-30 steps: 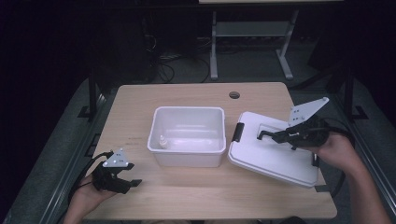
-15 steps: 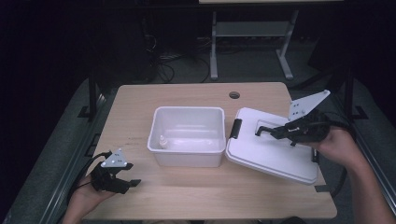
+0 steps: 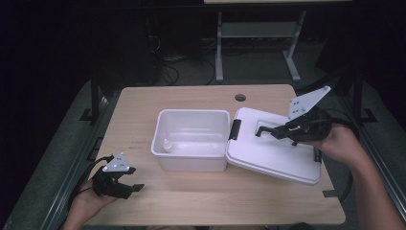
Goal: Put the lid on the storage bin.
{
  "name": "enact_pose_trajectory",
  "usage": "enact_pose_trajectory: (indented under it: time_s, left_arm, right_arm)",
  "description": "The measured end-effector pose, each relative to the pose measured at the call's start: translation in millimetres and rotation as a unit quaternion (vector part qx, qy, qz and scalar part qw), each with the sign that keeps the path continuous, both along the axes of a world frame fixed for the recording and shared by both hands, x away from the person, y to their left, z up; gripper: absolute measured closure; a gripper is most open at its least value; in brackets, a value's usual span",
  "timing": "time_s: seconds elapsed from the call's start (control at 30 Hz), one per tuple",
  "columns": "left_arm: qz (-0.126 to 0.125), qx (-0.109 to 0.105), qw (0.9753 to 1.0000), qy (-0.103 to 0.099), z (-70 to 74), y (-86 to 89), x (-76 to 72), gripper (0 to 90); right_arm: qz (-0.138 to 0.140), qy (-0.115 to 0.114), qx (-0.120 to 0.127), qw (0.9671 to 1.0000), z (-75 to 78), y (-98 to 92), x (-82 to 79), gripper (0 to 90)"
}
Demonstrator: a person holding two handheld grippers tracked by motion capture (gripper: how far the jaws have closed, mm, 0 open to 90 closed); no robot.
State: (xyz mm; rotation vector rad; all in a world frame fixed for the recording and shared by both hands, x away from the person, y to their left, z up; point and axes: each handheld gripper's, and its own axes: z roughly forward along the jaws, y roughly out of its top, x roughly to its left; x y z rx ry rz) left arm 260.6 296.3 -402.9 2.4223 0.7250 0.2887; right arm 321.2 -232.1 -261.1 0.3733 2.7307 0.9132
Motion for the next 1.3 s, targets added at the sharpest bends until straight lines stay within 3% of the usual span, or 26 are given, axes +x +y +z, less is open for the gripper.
enact_pose_trajectory:
  time_s: [0.37,1.3]
  left_arm:
    - [0.005,-0.005,1.0,0.0,0.8,3.7,-0.5,33.3]
    - [0.015,-0.011,0.9998,-0.001,1.4,11.5,-0.1,33.3]
  right_arm:
    - [0.014,0.001,0.0,0.9999,3.4,13.3,6.8,83.8]
    - [0.059,0.003,-0.01,0.9982,20.6,67.7,28.8,83.8]
